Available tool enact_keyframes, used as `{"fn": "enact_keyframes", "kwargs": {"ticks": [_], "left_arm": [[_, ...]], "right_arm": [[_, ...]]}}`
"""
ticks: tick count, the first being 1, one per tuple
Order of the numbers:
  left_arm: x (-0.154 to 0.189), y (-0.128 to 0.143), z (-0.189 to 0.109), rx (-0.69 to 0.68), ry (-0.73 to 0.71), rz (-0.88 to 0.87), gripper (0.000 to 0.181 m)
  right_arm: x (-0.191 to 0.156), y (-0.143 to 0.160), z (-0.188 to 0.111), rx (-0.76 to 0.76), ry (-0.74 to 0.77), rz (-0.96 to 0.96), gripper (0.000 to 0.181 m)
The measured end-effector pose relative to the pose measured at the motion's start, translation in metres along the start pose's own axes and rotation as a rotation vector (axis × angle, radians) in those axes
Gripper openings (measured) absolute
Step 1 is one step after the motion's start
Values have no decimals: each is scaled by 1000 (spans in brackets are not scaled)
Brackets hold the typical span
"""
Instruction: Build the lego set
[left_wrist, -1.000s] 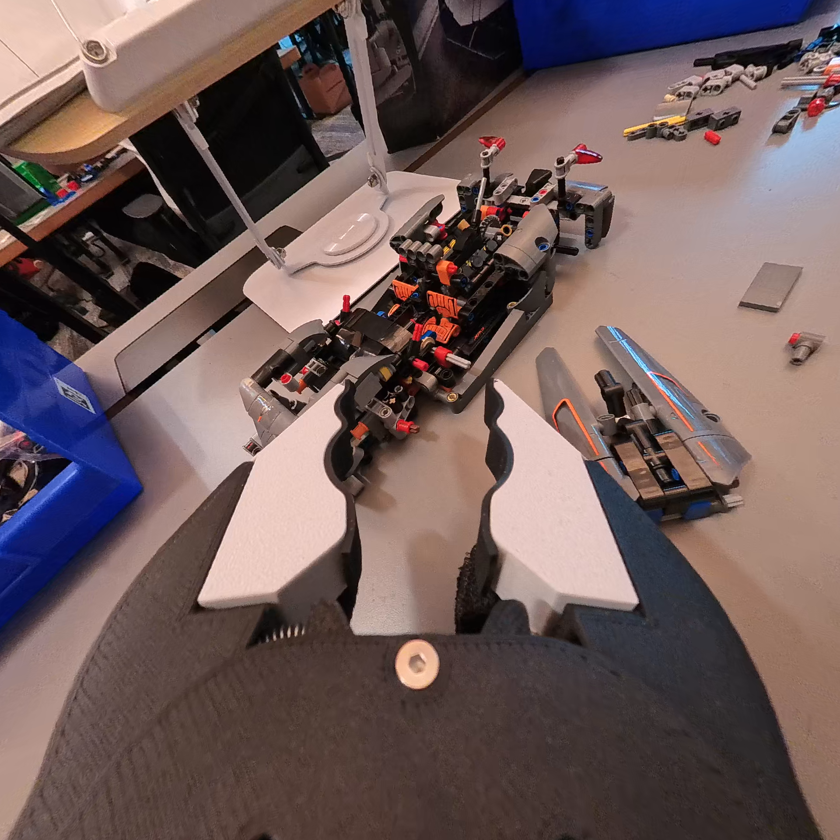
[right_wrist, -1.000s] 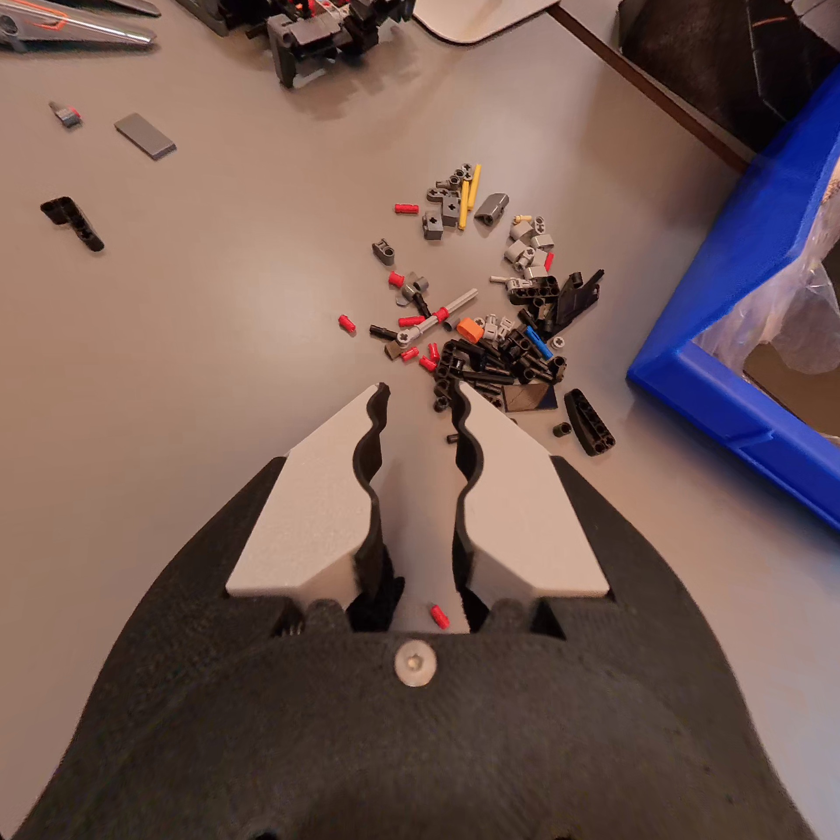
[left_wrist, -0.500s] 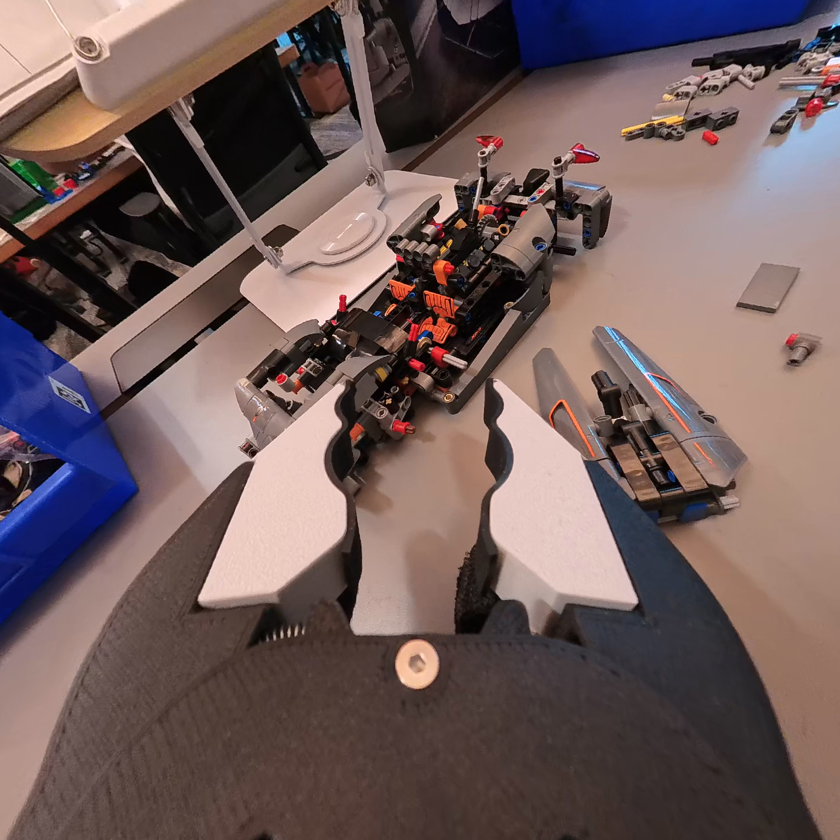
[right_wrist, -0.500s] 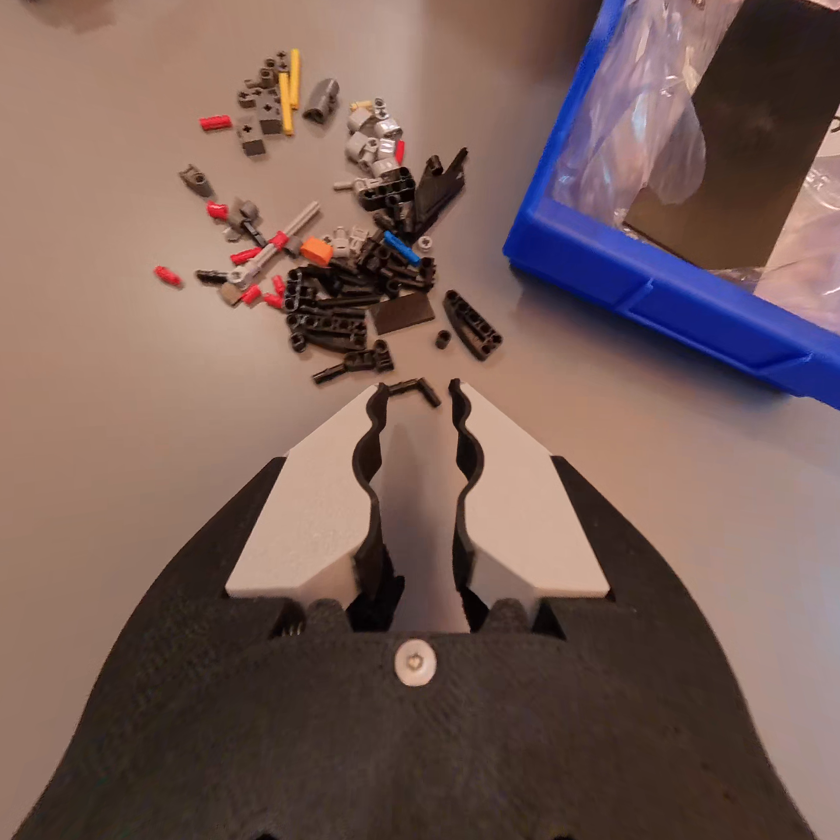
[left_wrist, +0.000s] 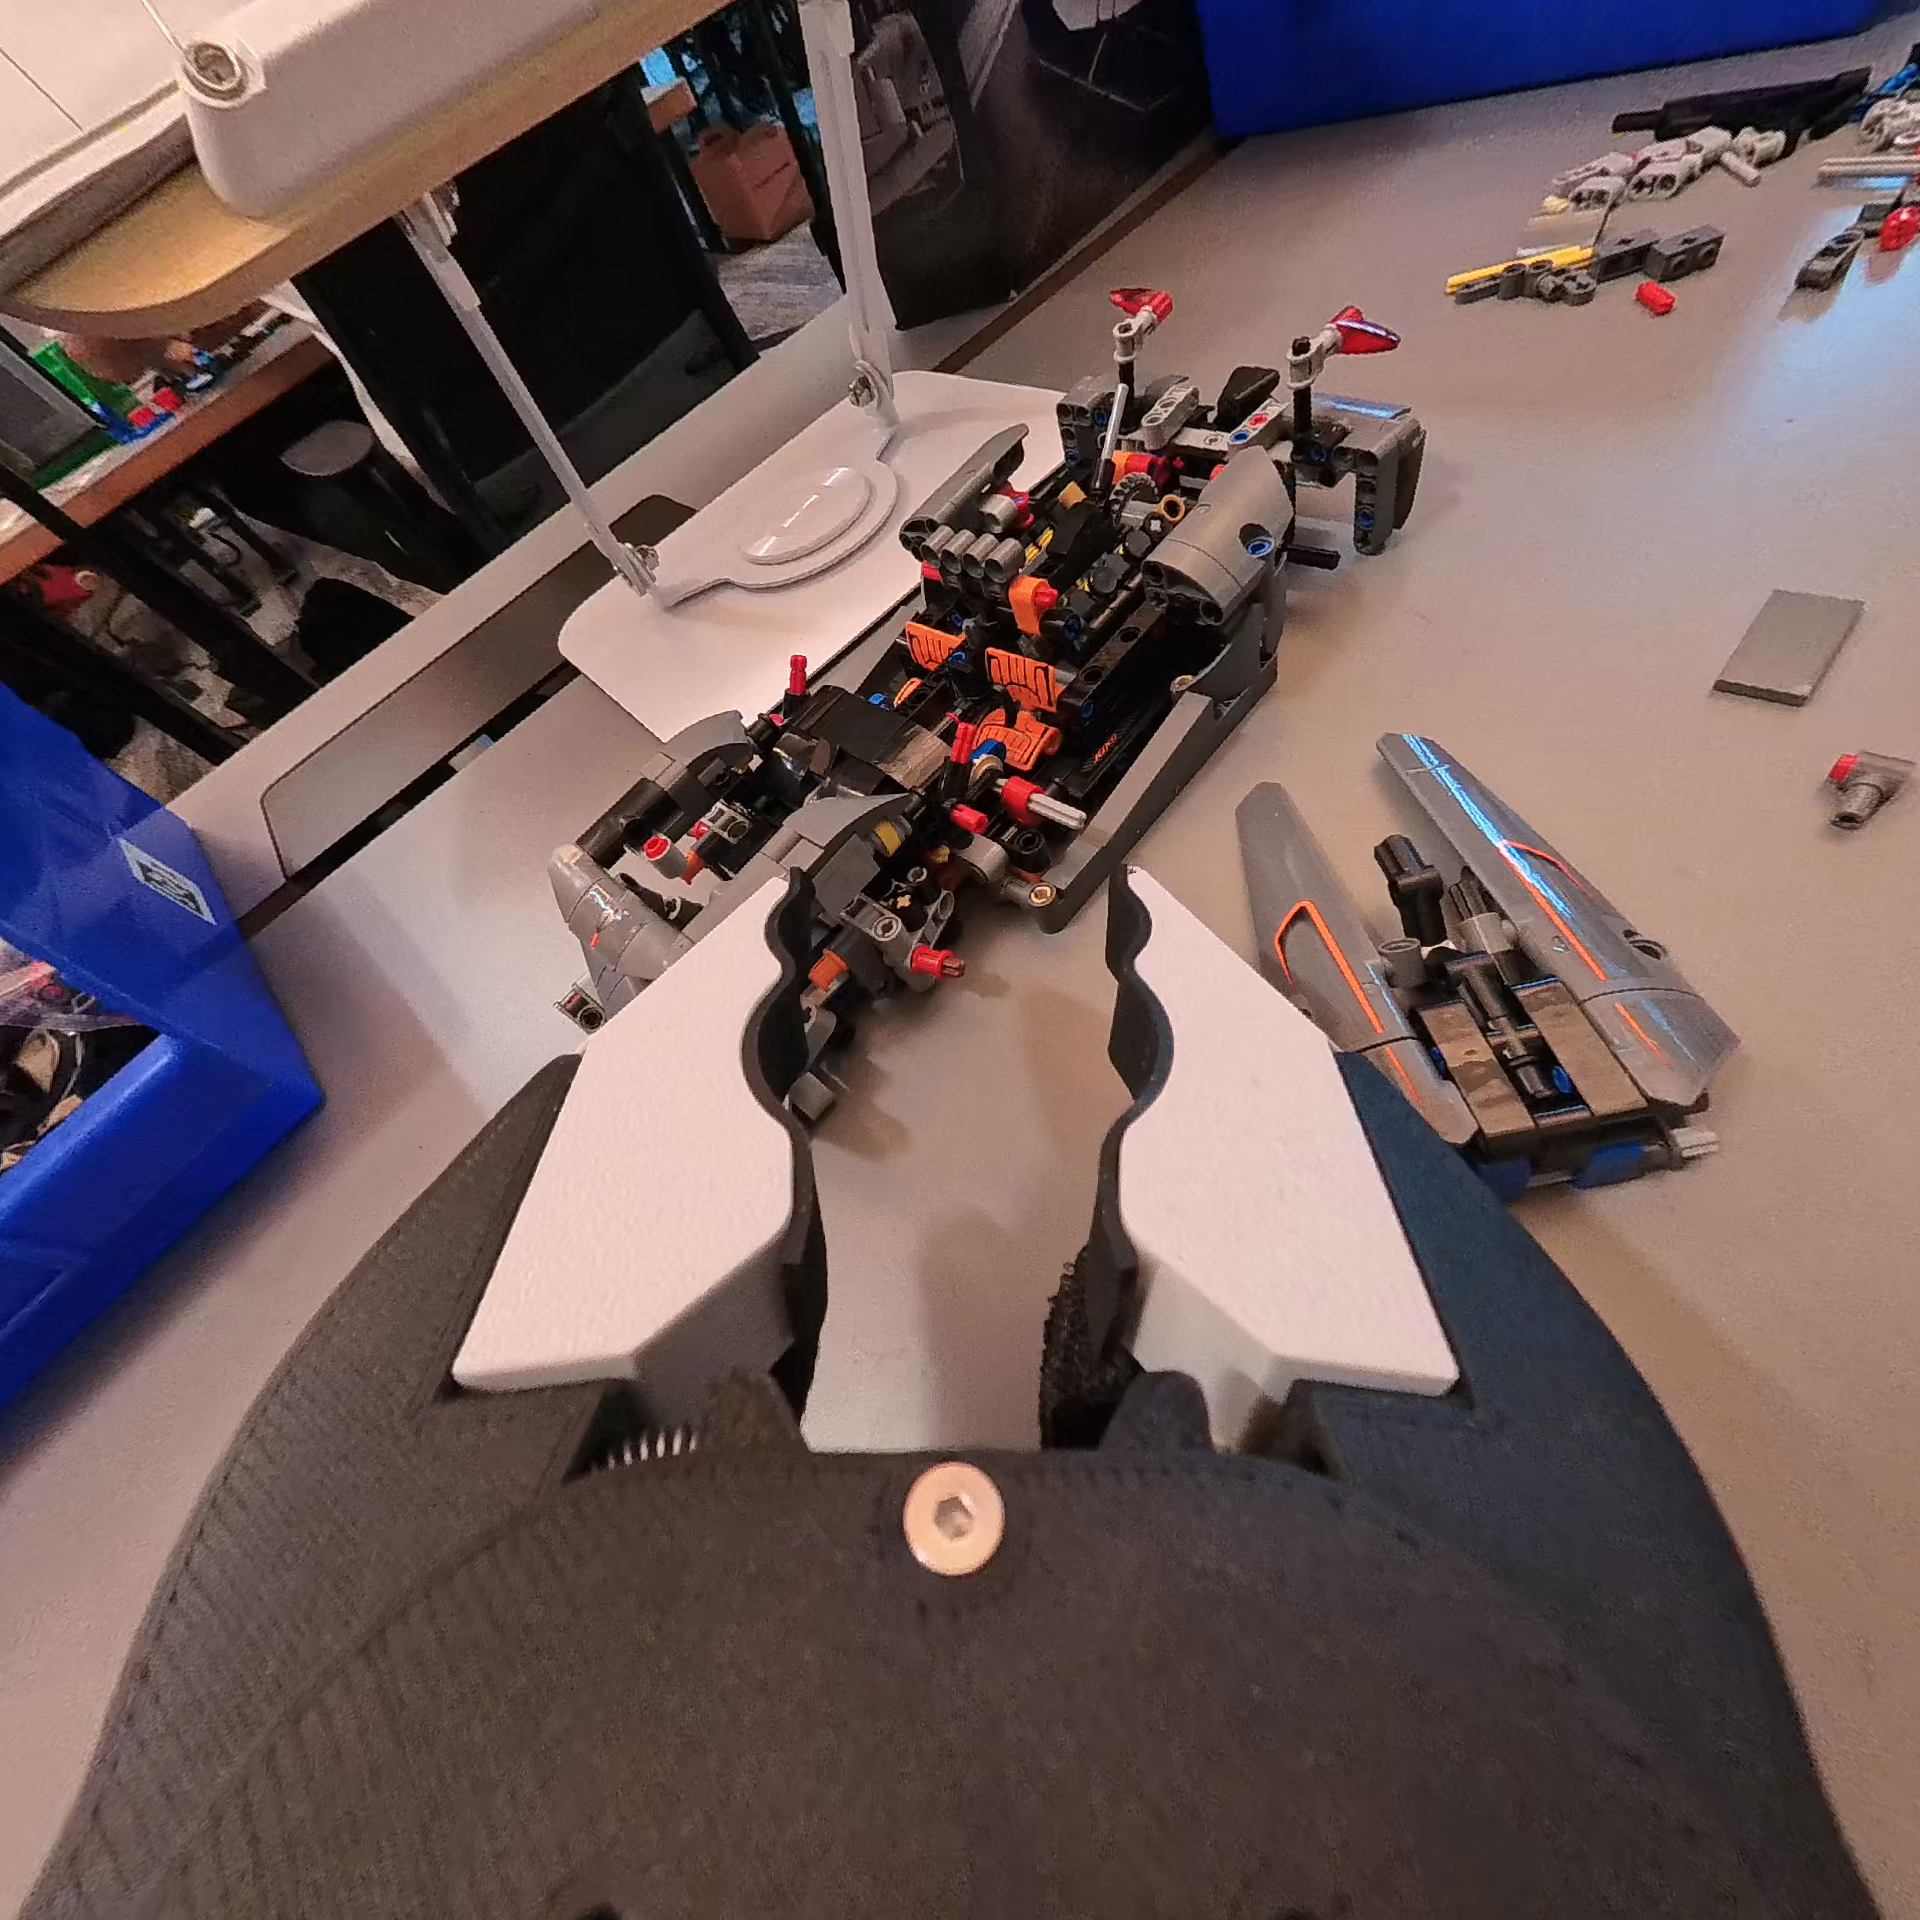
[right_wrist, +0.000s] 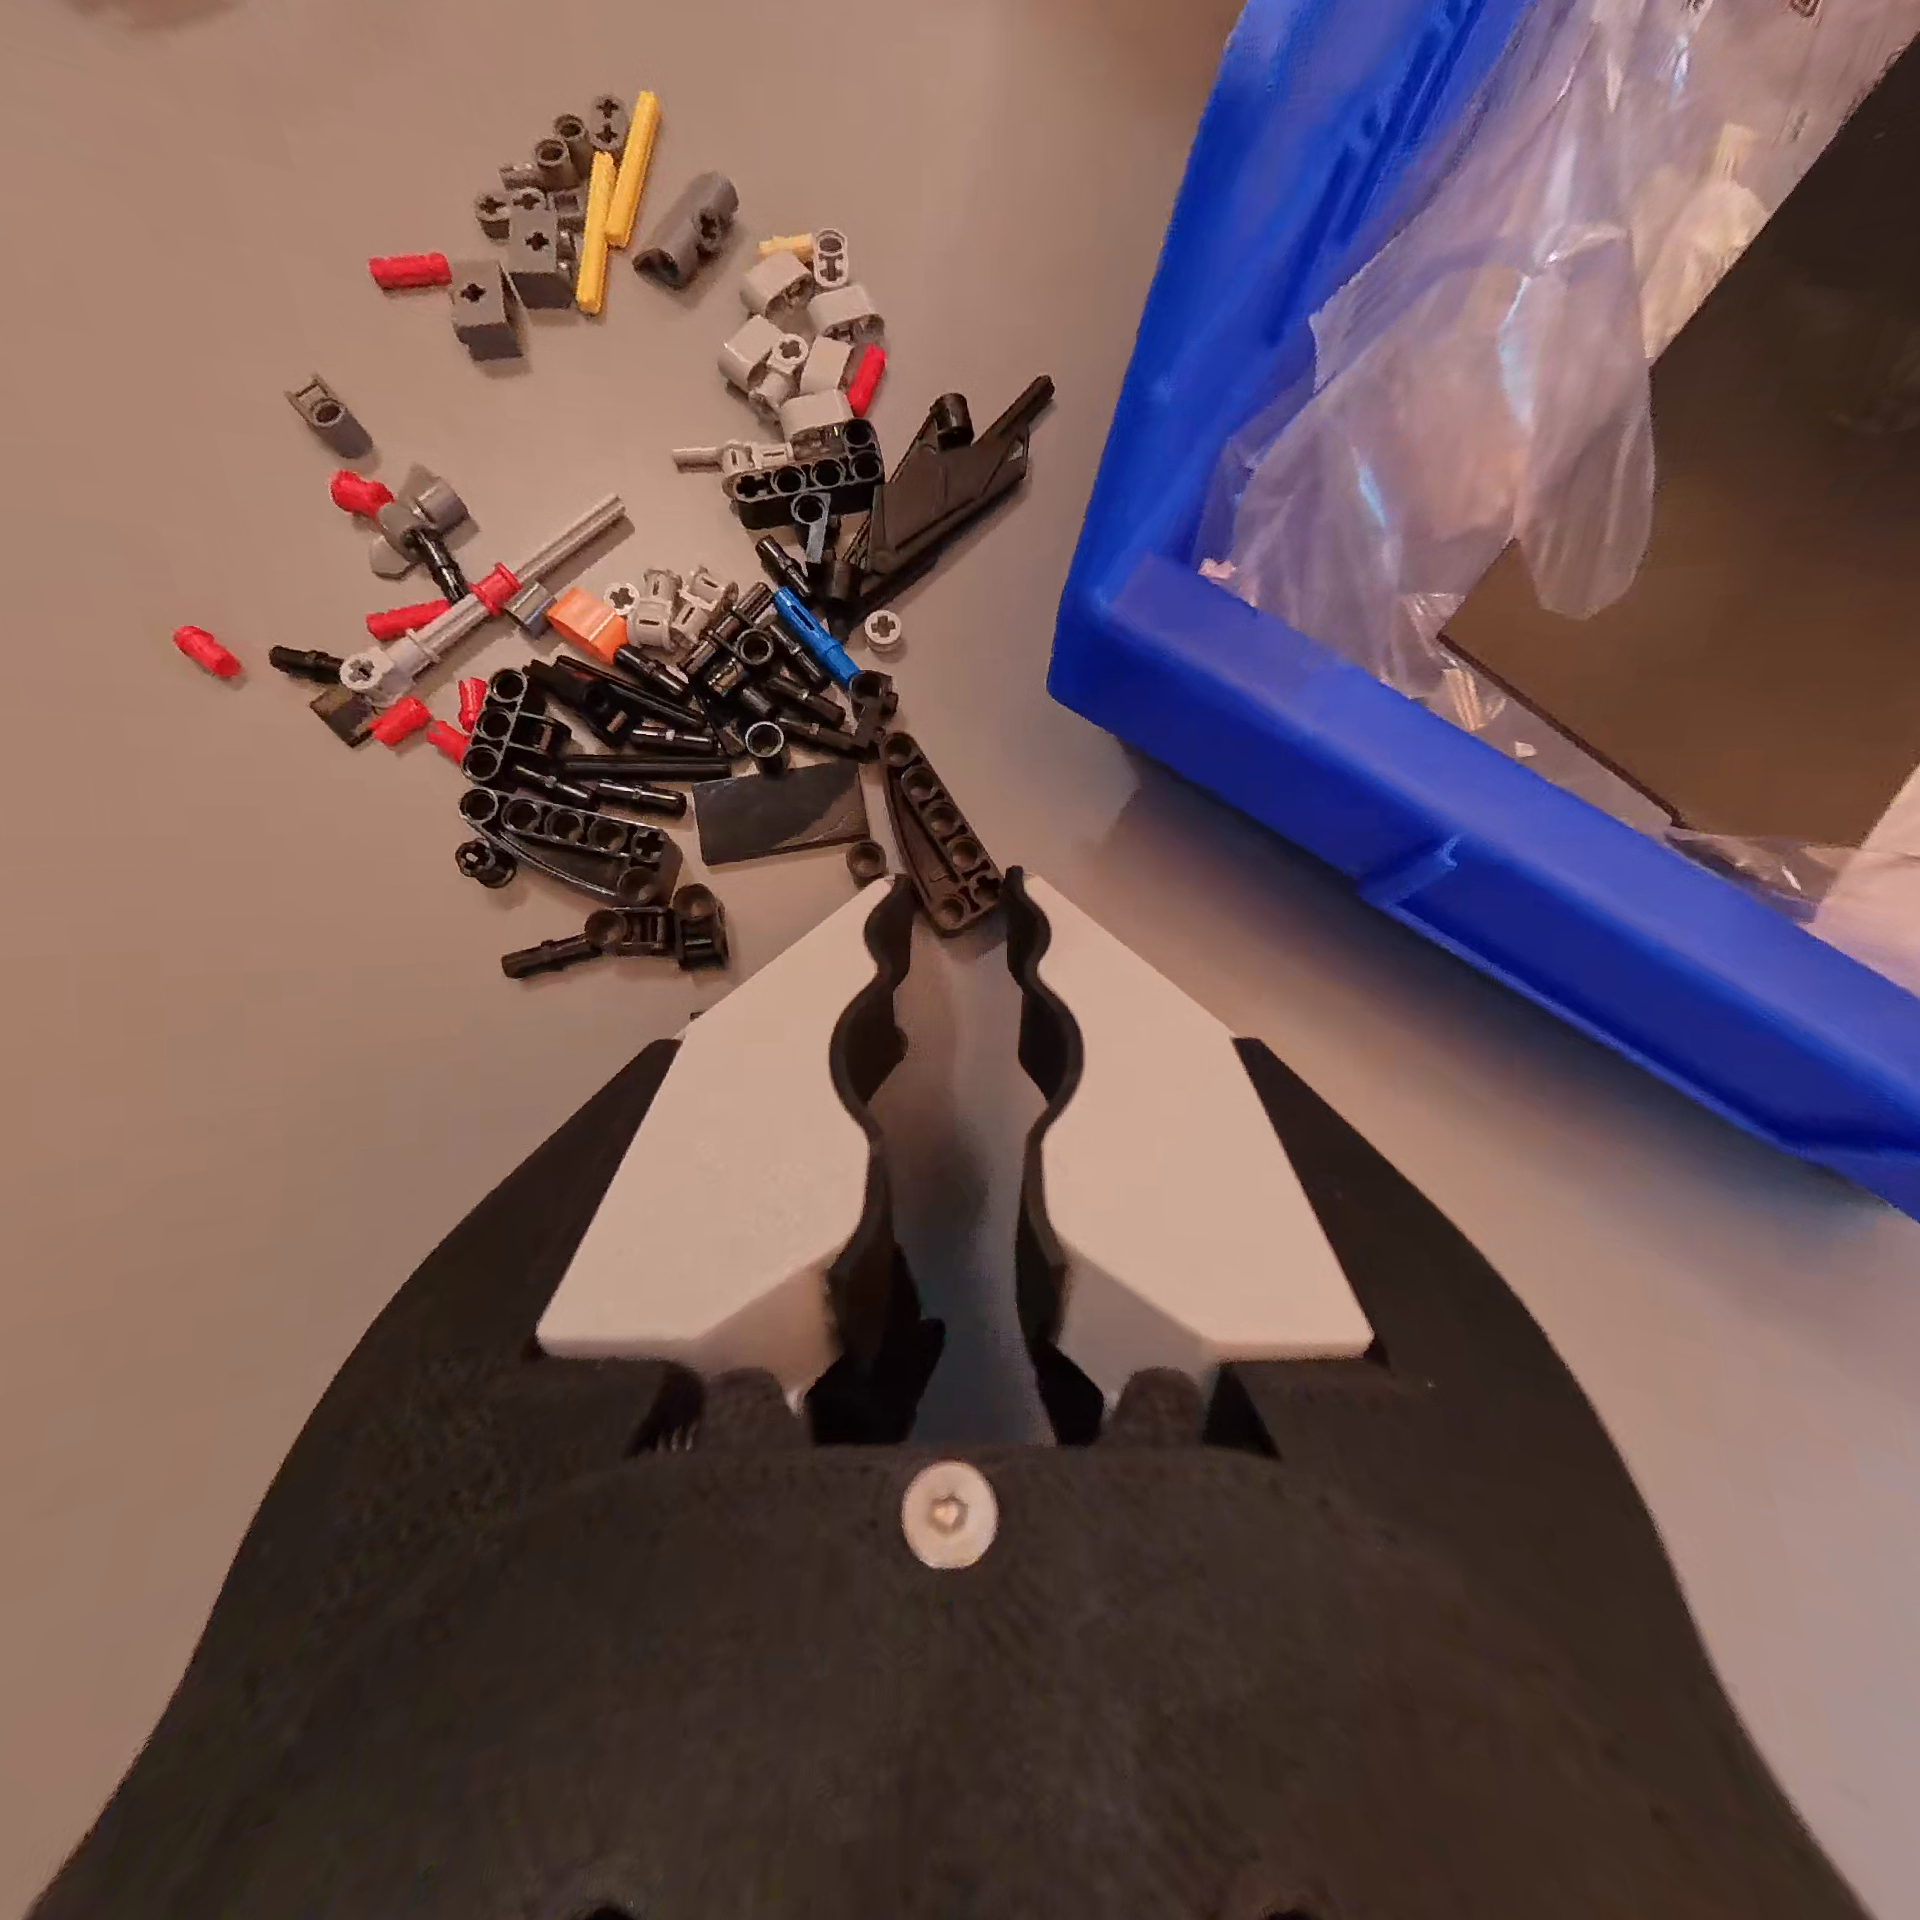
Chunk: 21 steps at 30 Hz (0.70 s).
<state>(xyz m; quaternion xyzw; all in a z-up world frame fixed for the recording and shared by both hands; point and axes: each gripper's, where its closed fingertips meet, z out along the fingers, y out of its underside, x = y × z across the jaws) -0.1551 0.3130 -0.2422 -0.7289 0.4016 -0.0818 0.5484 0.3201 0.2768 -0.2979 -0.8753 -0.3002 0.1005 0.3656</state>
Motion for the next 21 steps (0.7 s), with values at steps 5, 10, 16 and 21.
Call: {"fn": "enact_keyframes", "kwargs": {"ticks": [5,10,16,21], "left_arm": [[-1,-1,-1,6,-2,-1,55],[0,-3,-1,8,2,5,55],[2,-5,-1,13,6,14,55],[4,-7,-2,20,11,18,55]], "right_arm": [[-2,-5,-9,21,20,2,16],[-41,-29,-35,73,3,-65,15],[-142,-46,-37,108,-194,-162,16],[-195,-35,-16,56,-292,-197,16]]}}
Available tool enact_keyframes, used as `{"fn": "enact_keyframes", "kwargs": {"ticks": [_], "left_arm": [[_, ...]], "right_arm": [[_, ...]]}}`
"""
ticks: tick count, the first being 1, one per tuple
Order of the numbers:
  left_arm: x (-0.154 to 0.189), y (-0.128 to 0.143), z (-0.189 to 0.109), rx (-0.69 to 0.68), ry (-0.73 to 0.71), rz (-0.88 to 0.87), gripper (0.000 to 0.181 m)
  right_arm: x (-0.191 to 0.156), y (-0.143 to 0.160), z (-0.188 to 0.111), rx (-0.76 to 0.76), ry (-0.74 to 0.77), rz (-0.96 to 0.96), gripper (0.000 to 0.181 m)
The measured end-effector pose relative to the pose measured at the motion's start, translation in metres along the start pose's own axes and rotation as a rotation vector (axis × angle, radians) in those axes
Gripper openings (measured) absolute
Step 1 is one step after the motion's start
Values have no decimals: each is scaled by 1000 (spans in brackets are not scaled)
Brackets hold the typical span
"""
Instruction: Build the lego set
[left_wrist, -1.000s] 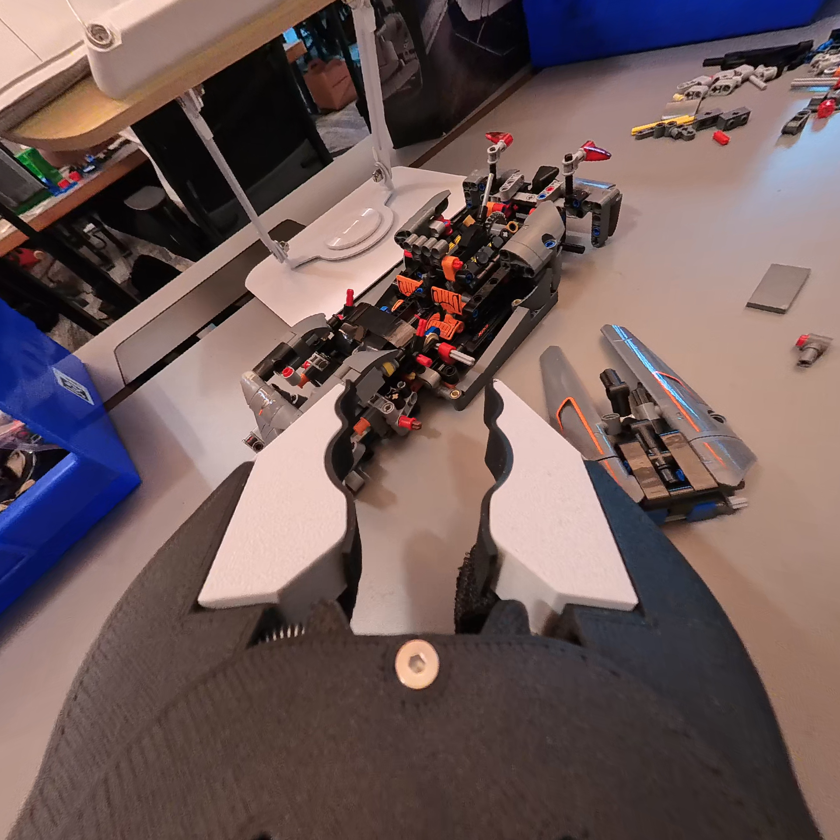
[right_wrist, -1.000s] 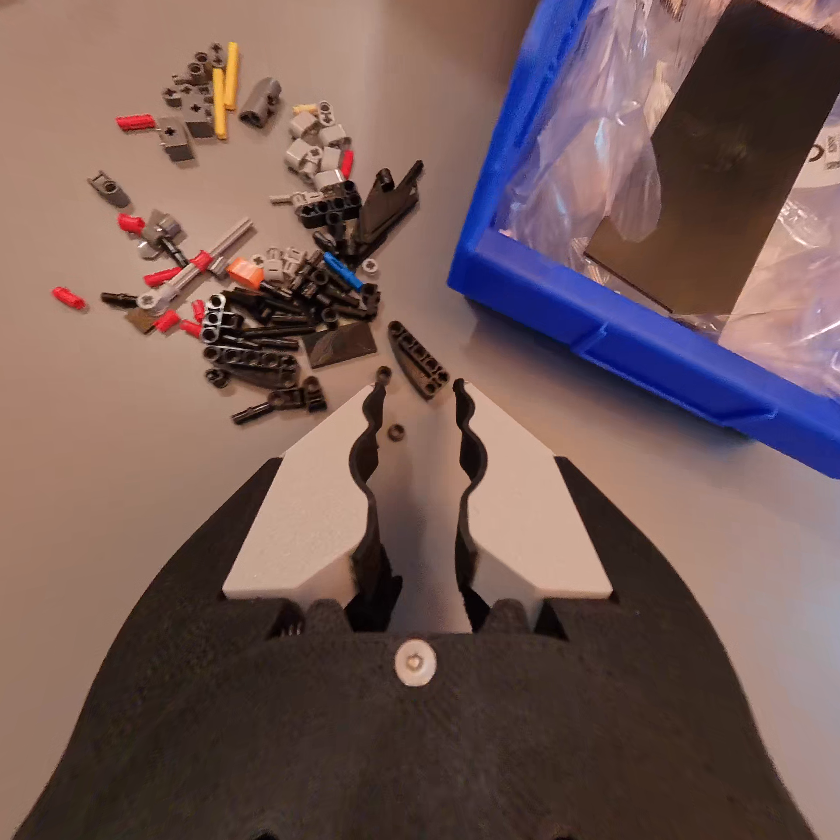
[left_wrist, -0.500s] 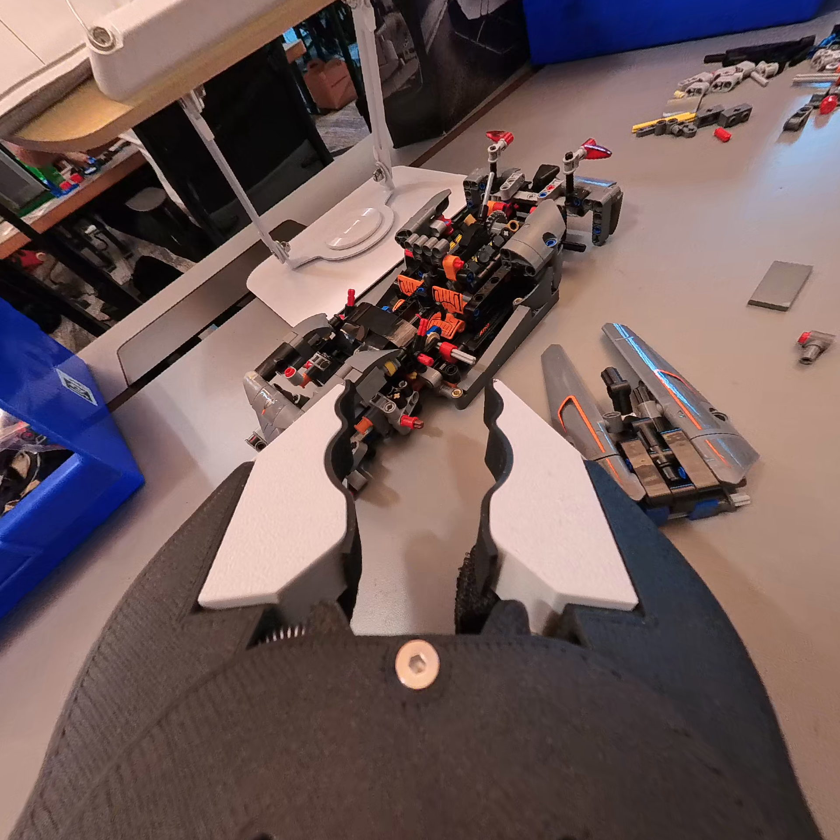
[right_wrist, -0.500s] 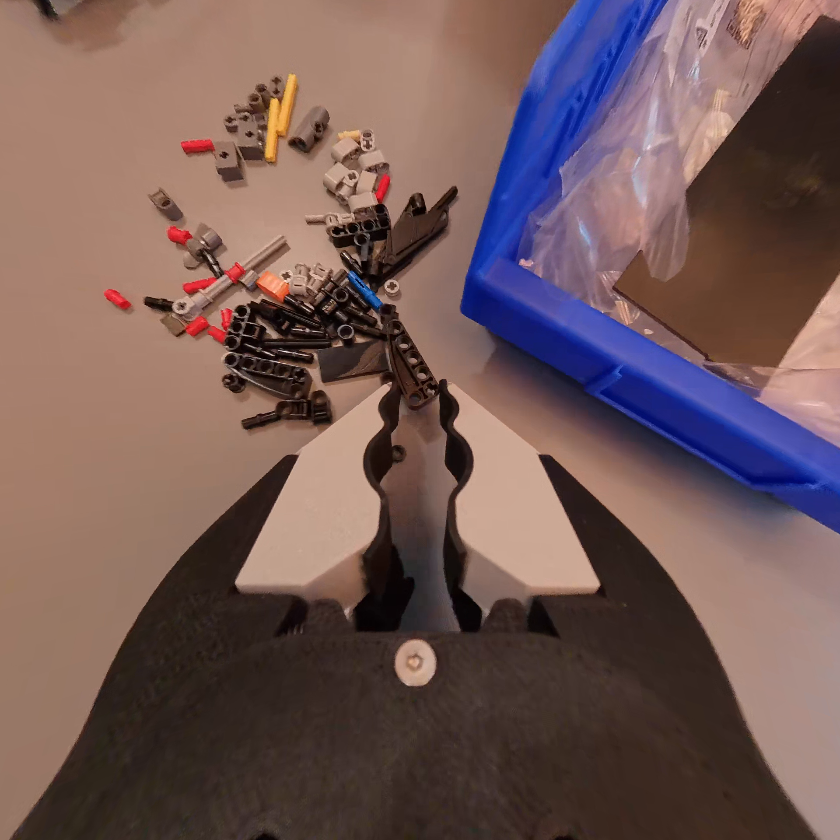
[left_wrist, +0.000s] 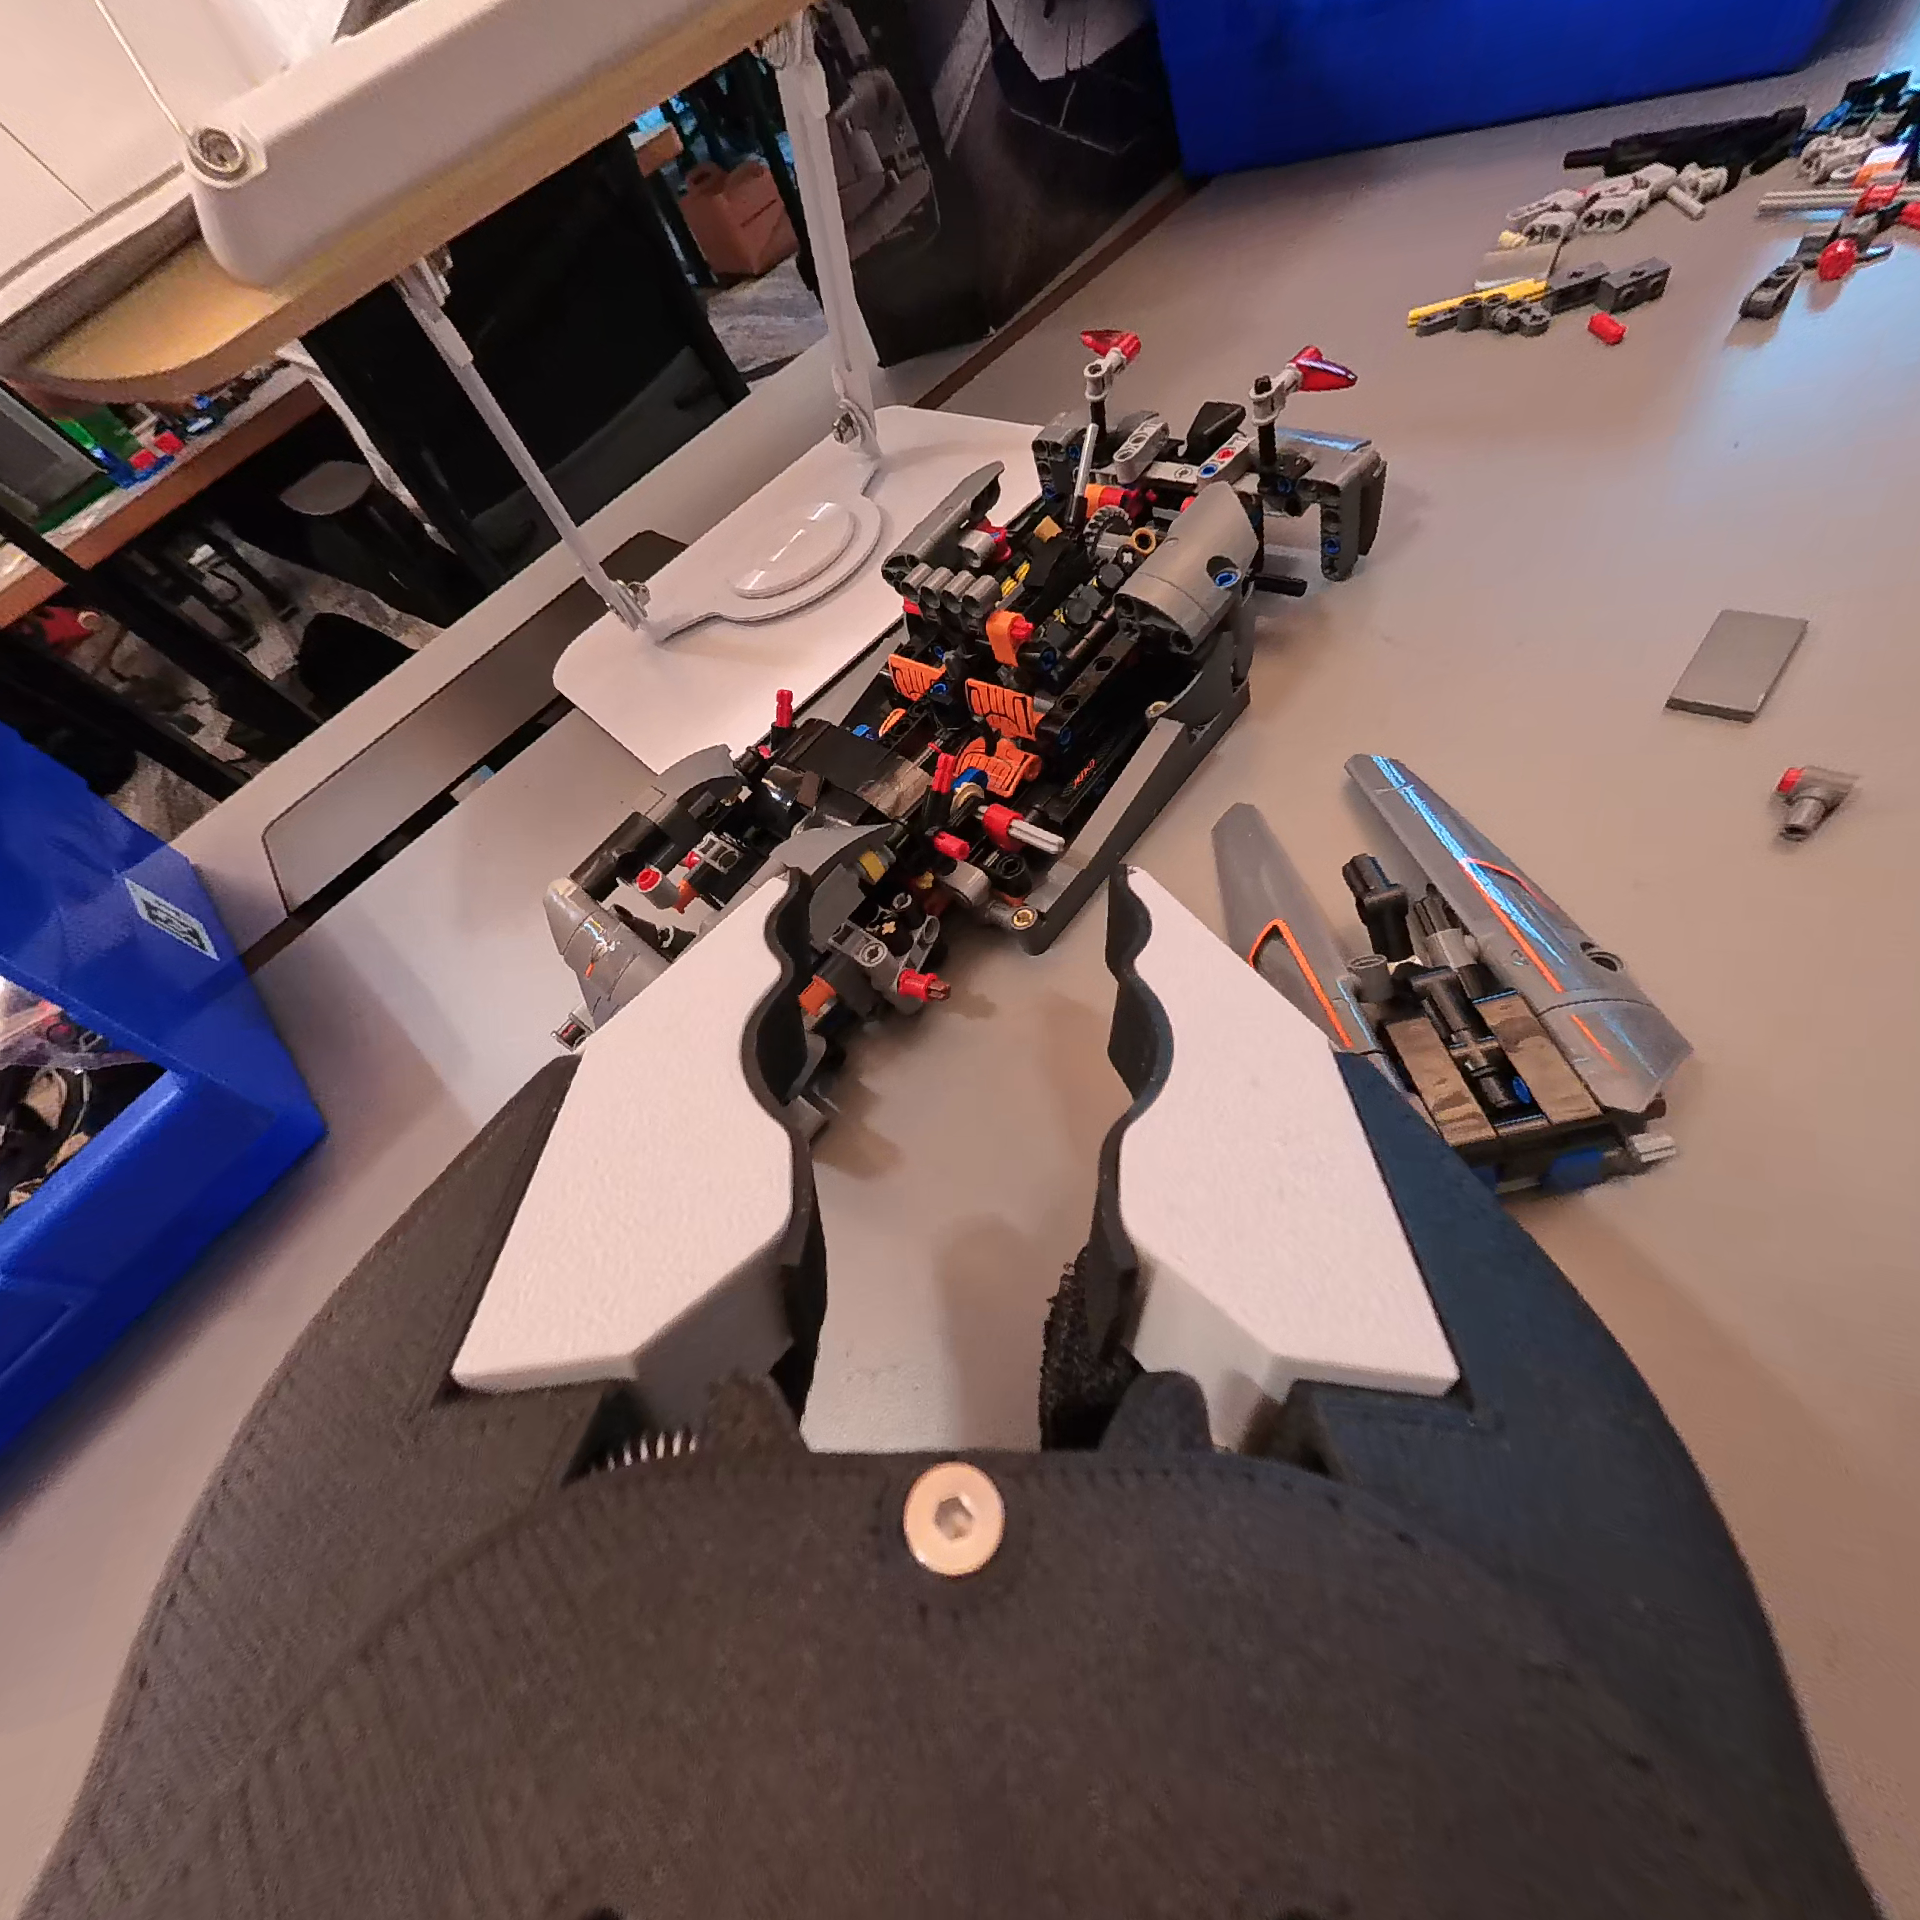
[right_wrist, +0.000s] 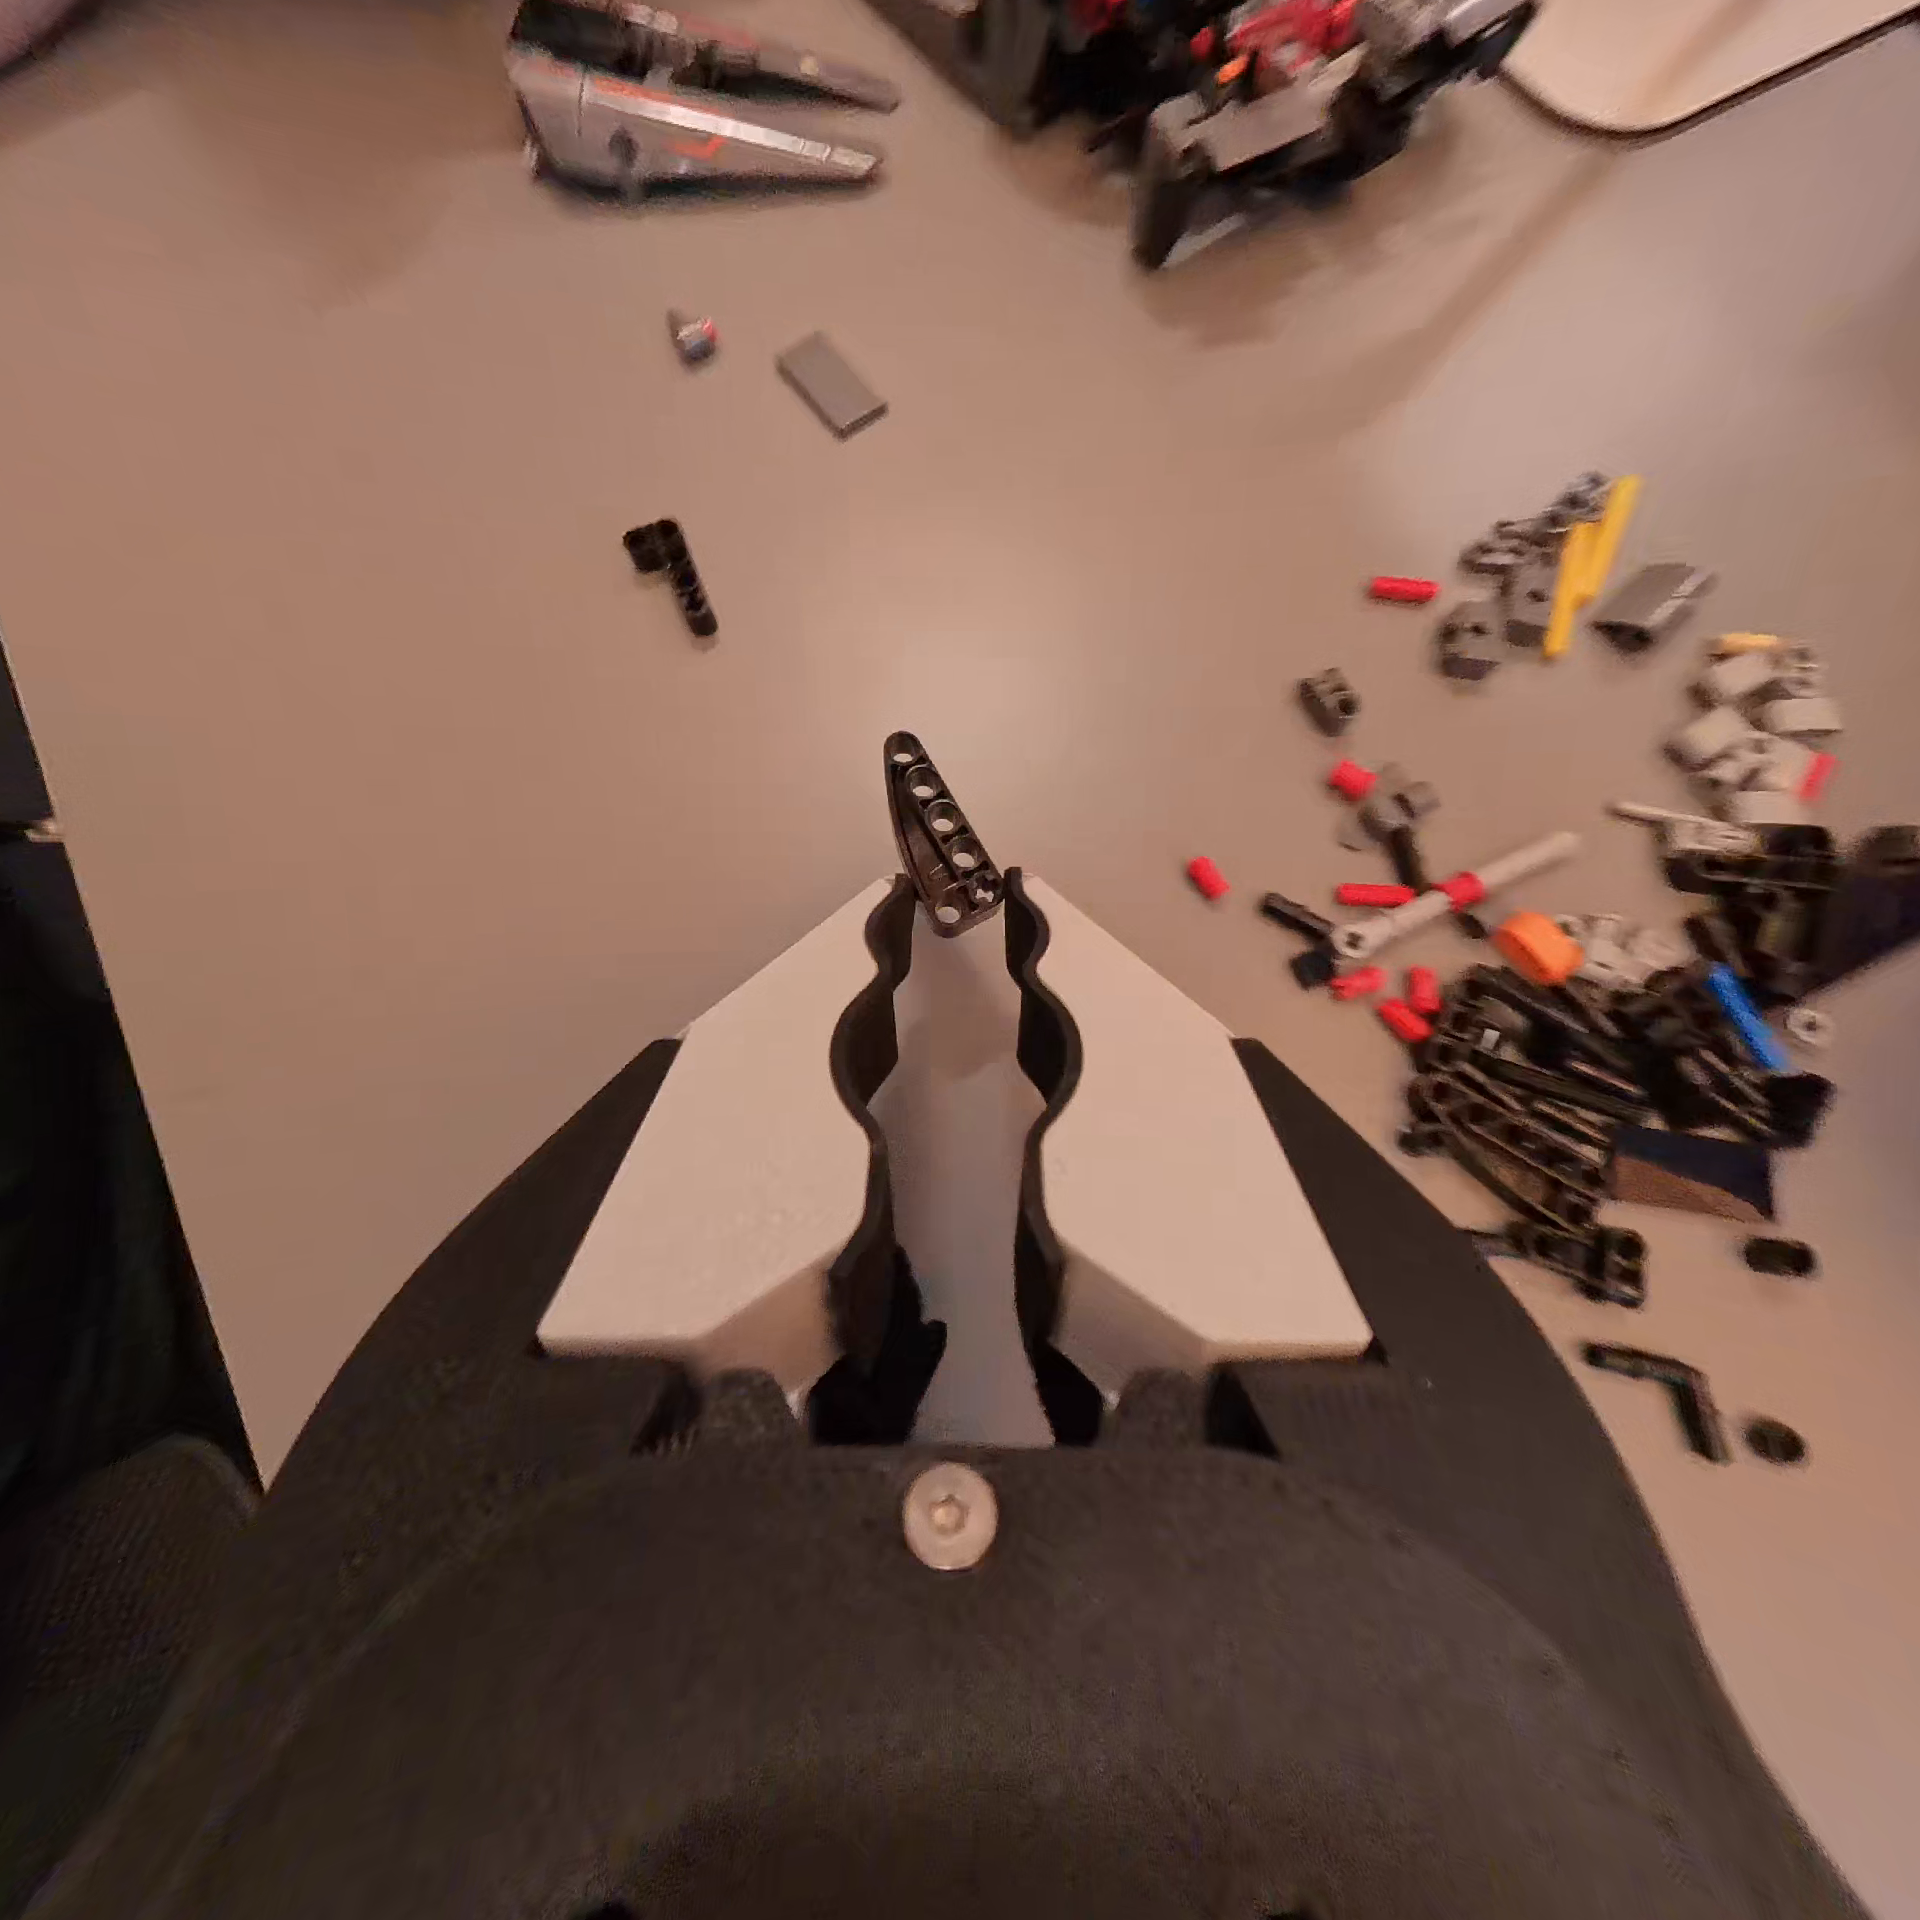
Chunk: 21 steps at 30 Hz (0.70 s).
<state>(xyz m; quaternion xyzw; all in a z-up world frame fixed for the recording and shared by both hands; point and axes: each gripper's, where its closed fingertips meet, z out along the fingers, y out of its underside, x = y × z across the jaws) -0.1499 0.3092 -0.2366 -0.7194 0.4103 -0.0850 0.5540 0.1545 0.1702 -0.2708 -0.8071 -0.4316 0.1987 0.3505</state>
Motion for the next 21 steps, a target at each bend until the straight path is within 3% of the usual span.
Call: {"fn": "enact_keyframes", "kwargs": {"ticks": [7,15,21], "left_arm": [[0,-3,-2,12,-1,2,56],[0,-4,-2,13,0,6,56],[0,-4,-3,15,-2,2,56]], "right_arm": [[-12,9,29,-55,-32,4,16],[-8,11,27,-45,19,31,28],[-26,14,23,-51,14,81,36]]}}
